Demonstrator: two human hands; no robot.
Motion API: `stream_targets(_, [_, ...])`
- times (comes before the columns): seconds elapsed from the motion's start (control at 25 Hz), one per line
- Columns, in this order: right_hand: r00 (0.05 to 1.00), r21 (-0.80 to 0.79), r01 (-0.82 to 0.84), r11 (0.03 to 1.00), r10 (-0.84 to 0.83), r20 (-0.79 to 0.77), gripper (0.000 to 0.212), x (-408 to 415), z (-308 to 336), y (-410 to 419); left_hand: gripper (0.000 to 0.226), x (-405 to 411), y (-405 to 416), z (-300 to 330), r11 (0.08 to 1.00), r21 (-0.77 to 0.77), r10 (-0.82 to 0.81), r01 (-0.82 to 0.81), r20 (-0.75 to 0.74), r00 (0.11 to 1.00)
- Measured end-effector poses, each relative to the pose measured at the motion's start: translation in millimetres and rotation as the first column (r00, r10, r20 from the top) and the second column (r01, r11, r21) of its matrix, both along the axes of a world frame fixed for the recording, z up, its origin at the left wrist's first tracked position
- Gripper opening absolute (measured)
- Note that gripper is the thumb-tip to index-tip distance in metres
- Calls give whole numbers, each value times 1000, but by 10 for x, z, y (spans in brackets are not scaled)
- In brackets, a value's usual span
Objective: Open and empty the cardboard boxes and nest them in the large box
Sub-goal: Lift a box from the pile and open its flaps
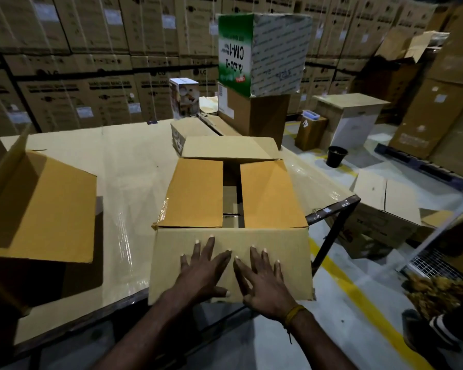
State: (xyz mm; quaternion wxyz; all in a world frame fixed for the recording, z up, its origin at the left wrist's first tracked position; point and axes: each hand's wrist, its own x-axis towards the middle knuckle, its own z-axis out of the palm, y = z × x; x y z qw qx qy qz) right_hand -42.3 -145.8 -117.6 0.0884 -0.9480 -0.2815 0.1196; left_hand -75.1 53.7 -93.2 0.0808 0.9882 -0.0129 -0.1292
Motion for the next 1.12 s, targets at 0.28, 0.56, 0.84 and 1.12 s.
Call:
stream_targets(0.28, [958,191,194,962,-228,175,70,601,-21,411,57,708,330,-30,993,-112,65,-39,239,969])
stream_targets(0.56, [845,186,454,871,-488,221,69,1073,205,807,69,1243,459,-16,995,-97,10,17,269,963])
stream_targets(0.84, [791,28,610,792,-611,44,85,1596,399,948,69,1916,471,-22,991,-75,-101,115,175,979])
stream_targets(1.12, [694,305,405,862,-507,511,78,1458,320,838,71,2339,247,-30,971,-95,-190,220,253,948])
